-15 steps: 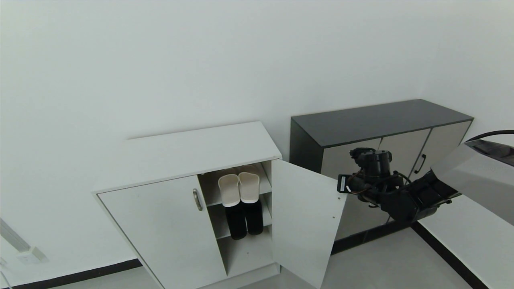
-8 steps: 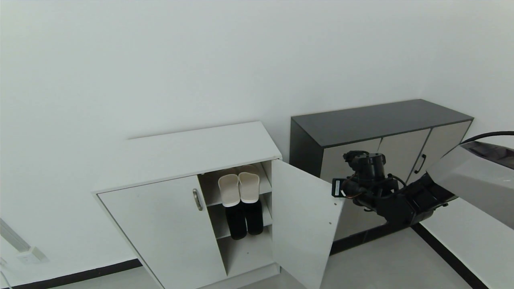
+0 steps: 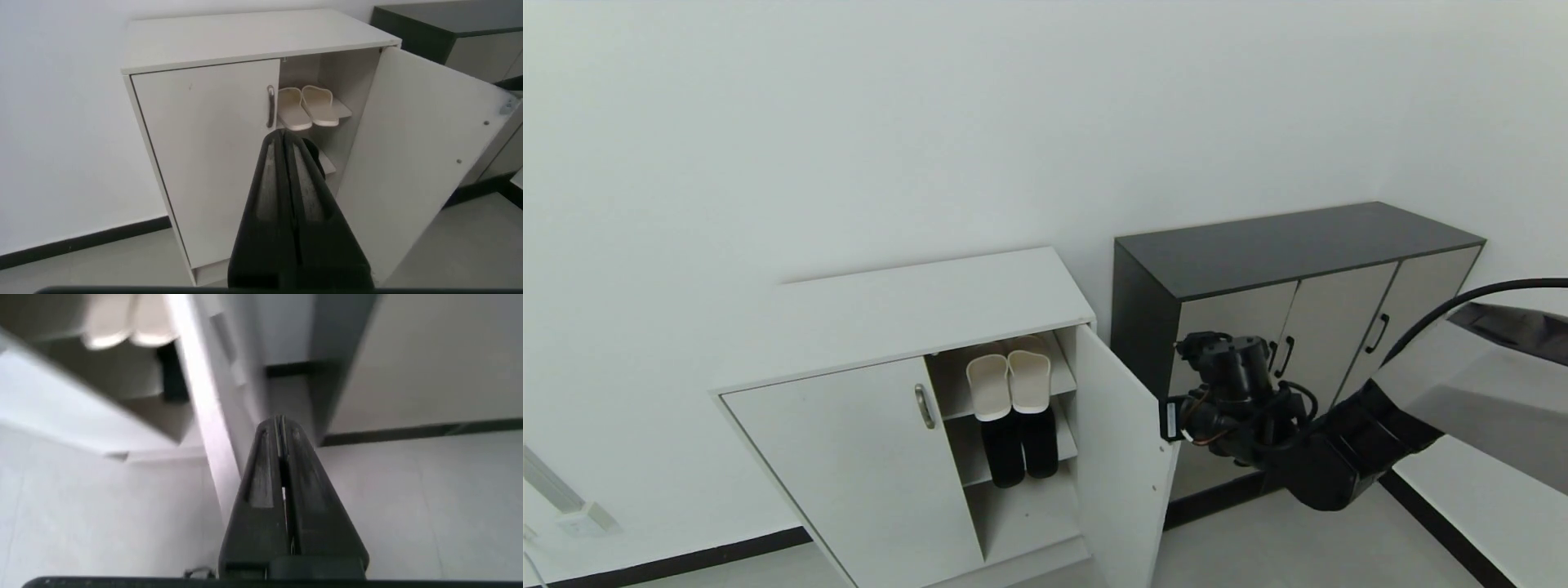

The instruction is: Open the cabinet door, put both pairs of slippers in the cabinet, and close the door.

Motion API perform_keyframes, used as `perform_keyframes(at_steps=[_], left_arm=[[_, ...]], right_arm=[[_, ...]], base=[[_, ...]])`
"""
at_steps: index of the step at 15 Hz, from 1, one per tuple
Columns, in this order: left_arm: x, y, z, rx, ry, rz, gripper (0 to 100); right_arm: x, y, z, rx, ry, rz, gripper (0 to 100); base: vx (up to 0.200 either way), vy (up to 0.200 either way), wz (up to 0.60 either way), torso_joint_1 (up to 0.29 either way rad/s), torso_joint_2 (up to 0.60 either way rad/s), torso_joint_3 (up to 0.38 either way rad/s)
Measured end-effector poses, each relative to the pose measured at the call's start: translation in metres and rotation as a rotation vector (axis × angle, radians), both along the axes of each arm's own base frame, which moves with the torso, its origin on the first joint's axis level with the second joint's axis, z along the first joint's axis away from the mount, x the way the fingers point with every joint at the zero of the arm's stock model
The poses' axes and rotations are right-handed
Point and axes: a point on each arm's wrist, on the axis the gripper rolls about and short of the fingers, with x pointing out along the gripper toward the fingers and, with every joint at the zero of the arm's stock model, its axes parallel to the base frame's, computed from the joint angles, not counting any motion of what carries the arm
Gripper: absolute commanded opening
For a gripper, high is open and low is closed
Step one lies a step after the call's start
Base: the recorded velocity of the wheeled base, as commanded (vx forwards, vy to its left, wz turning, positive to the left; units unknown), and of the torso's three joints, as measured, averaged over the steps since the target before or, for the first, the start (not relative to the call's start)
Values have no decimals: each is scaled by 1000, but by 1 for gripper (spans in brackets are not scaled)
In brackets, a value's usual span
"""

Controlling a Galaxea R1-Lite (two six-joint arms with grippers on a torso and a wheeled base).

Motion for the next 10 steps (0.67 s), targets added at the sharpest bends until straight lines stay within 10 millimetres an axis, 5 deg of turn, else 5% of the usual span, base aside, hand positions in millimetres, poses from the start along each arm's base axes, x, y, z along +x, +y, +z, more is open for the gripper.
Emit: perform_keyframes(at_steps=[5, 10], left_arm=[[0, 0, 0, 0, 0, 0, 0], [0, 0, 0, -1, 0, 0, 0]], right_arm=[[-36, 29, 6, 12, -9, 114, 0], [-56, 29, 23, 31, -40, 159, 0]], base=[[0, 0, 0, 0, 0, 0], [0, 0, 0, 0, 0, 0]])
